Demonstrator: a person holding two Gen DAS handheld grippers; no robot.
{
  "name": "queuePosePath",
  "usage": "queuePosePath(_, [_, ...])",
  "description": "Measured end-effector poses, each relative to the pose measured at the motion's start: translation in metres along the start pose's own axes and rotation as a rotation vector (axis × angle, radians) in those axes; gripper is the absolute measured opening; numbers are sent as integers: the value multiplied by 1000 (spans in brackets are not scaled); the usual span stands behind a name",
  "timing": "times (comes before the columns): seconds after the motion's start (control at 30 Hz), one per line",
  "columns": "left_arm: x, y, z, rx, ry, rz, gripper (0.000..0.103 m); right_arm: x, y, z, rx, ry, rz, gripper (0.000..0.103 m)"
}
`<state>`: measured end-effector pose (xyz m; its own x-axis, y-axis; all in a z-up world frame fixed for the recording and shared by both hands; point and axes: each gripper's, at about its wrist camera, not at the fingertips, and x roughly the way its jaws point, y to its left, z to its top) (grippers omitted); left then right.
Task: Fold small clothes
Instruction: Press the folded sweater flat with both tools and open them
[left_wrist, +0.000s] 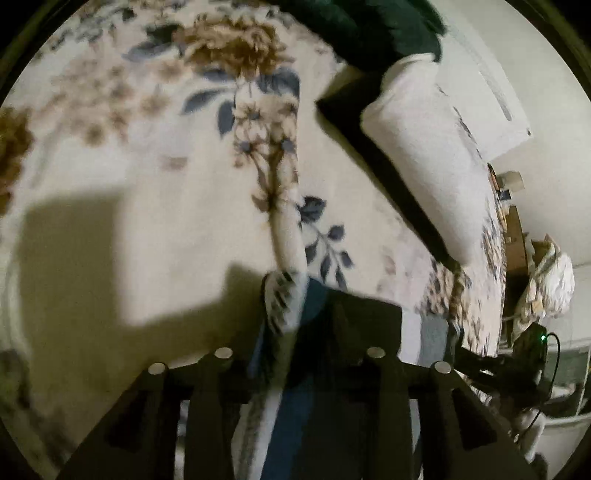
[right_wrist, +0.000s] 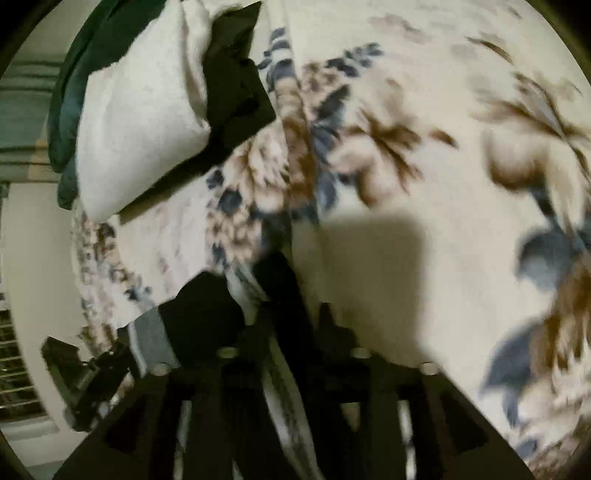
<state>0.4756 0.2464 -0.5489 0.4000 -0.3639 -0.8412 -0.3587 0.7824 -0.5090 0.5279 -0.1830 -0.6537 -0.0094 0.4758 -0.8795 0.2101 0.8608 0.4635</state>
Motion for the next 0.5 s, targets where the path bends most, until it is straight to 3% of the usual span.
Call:
queuePosePath(0.03, [-14,1,-10,9,-16,3,34,-11,-5,-12,-8,6,-7,48])
queuePosePath(0.1, [-33,8,-31,-3,-27,4,54,-21,-12,-40,-36,25,-10,56])
queuePosePath(0.13, [-43,12,-44,-17,-32,3,56,-24,-17,-54,-43,44,-17,57])
queuePosePath(0.27, [-66,34,-107,-120,-16,66,57,-15,-43,-115,-16,144,-6,60])
queuePosePath(0.33, [-69,42,-137,-198,7,52,57,-1,-52,-138,18,172,13,60])
queuePosePath(0.37, [-68,46,-153,-244,22,48,57,3,-57,-146,47,174,30,59])
queuePosePath(0.4, [-67,48,-163,-280,32,32,57,6,-61,-154,76,164,63,47])
queuePosePath(0.47, [-56,52,-185,-371,69,-24,57,4,-67,-165,120,116,75,34])
queuePosePath(0.5, [-51,53,-191,-406,84,-58,57,5,-69,-169,147,101,90,33])
